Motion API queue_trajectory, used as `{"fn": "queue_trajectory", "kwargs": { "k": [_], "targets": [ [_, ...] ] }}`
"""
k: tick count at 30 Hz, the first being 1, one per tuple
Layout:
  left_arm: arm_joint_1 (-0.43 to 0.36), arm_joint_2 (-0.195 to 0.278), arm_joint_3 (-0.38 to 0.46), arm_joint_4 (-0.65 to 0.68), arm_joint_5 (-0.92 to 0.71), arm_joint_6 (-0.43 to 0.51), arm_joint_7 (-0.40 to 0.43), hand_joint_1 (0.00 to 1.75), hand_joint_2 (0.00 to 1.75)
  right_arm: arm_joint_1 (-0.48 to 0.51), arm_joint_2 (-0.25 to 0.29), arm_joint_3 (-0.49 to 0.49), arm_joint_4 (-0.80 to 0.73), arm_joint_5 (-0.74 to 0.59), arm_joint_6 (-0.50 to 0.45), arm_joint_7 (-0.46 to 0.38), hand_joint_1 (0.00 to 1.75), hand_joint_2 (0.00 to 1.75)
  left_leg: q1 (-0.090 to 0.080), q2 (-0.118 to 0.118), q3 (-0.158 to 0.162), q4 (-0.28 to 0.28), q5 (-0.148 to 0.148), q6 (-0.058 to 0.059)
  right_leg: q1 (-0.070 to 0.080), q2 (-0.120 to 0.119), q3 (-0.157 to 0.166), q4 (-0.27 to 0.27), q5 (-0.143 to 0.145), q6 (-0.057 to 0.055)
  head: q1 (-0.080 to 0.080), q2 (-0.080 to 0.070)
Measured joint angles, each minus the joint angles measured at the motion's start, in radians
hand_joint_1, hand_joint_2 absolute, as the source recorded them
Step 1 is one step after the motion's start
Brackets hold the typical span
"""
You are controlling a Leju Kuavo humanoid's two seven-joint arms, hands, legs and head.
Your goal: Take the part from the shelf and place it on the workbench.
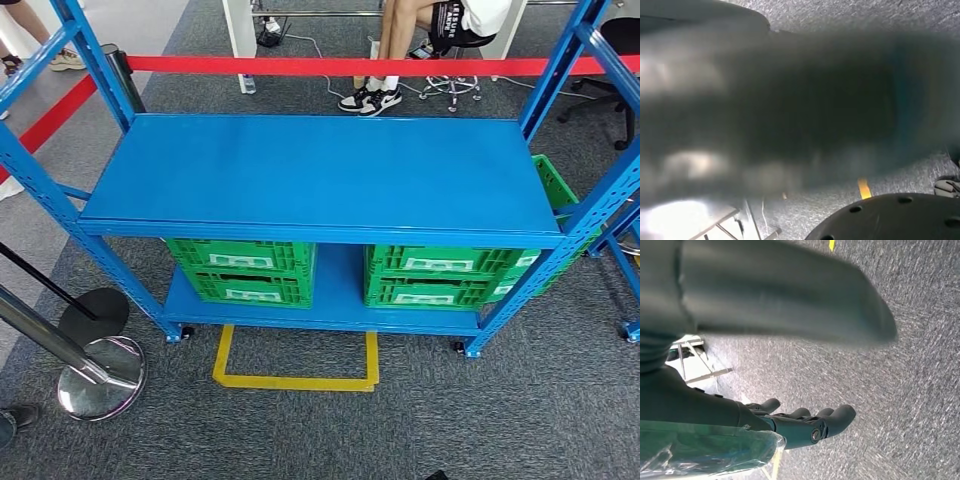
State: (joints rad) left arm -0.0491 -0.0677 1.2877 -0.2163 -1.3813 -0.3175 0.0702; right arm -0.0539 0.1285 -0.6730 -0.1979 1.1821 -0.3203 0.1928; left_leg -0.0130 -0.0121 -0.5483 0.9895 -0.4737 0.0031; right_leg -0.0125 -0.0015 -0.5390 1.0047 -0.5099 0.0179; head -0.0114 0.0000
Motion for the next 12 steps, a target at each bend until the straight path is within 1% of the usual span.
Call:
{"fn": "queue_trajectory", "kwargs": {
  "k": [1, 4, 5, 12],
  "targets": [
    [0.002, 0.001, -0.014, 0.0, 0.016, 0.004, 0.0, 0.0, 1.75, 0.001, 0.0, 0.002, 0.0, -0.015, 0.004, -0.003, 0.0, 1.31, 0.0, 0.0, 0.0, 0.0, 0.0, 0.0, 0.0, 0.0, 0.0, 0.0, 0.0, 0.0, 0.0, 0.0],
    [0.01, 0.005, -0.061, -0.001, 0.076, 0.018, -0.004, 0.0, 0.44, 0.007, -0.001, 0.014, -0.002, -0.068, 0.017, -0.011, 0.0, 0.0, 0.0, 0.0, 0.0, 0.0, 0.0, 0.0, 0.0, 0.0, 0.0, 0.0, 0.0, 0.0, 0.0, 0.0],
    [0.013, 0.007, -0.078, -0.002, 0.099, 0.023, -0.006, 0.0, 0.0, 0.009, -0.002, 0.021, -0.004, -0.087, 0.022, -0.014, 0.0, 0.0, 0.0, 0.0, 0.0, 0.0, 0.0, 0.0, 0.0, 0.0, 0.0, 0.0, 0.0, 0.0, 0.0, 0.0],
    [0.032, 0.015, -0.203, -0.012, 0.247, 0.057, -0.015, 0.0, 0.0, 0.028, -0.012, 0.079, -0.02, -0.214, 0.056, -0.034, 0.0, 0.0, 0.0, 0.0, 0.0, 0.0, -0.001, 0.001, 0.0, 0.0, 0.0, 0.0, 0.0, 0.0, 0.0, 0.0]
  ]
}}
